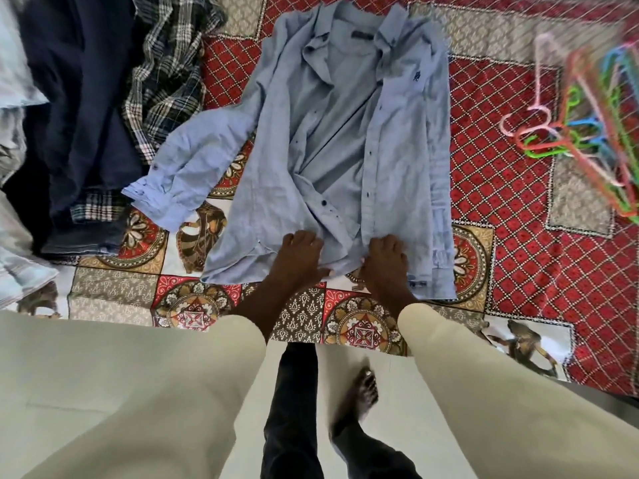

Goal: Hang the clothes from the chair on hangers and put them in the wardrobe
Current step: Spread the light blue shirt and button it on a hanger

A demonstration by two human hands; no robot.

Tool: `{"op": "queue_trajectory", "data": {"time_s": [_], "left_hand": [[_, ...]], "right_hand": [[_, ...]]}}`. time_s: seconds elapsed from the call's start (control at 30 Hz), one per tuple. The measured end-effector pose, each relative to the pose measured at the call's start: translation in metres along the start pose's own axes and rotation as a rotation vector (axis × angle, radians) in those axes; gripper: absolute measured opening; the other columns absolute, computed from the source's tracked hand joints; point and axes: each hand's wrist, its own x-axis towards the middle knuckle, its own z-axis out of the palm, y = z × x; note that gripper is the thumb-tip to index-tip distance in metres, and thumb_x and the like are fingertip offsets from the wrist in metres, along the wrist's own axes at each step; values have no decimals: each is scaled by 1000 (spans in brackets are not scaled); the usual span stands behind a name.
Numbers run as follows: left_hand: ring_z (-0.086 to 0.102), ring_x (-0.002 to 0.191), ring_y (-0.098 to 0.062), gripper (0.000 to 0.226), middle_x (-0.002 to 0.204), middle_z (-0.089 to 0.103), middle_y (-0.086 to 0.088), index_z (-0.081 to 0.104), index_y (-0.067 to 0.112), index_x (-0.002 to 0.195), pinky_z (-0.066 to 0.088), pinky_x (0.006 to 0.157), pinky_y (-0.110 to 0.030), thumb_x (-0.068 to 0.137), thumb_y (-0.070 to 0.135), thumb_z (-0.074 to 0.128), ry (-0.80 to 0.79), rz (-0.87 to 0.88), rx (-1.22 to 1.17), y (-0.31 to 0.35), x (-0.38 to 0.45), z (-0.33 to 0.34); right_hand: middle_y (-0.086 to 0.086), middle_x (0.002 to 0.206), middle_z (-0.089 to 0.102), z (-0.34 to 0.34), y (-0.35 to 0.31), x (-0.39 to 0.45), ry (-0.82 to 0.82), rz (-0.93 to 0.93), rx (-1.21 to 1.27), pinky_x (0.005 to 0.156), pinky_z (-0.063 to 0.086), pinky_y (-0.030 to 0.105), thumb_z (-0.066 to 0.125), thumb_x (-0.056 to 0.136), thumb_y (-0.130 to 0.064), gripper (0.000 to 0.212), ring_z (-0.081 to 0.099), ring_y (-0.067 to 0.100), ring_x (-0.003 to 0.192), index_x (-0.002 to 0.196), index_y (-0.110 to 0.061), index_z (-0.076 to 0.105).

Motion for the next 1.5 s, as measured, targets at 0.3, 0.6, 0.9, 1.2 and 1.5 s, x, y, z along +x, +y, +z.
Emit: {"op": "queue_trajectory", "data": {"time_s": [0.3,0.6,0.9,1.2,1.5], "left_hand": [[62,104,-29,30,111,66,-13,66,7,110,51,91,-42,83,13,55,-336,187,-101,8,-2,-5],[59,84,-31,20,92,63,-14,52,12,84,41,70,-34,98,24,47,-101,-17,-350,36,62,-69],[56,111,-37,33,117,60,-20,60,3,115,45,92,-41,90,13,41,16,118,-284,111,186,-116],[61,108,-29,39,117,67,-12,65,8,122,47,91,-37,85,2,53,134,208,-375,287,310,-136],[46,122,-36,55,130,54,-20,49,6,137,39,100,-41,82,1,52,108,-32,-320,352,364,-119]], "right_hand": [[16,108,60,-33,46,8,3,72,266,74,54,48,47,92,-22,23,62,38,90,111,-10,53],[15,132,56,-82,21,35,-395,74,262,97,47,41,47,96,-24,38,55,34,119,131,-12,54],[20,114,66,-156,122,110,-71,387,624,92,48,39,50,93,-9,24,61,36,109,110,-4,67],[20,105,62,-193,324,135,226,480,238,77,47,40,59,79,-2,25,60,39,96,104,-1,65],[17,117,64,-175,391,177,50,214,-213,91,43,42,65,83,-29,43,61,34,105,120,-8,59]]}}
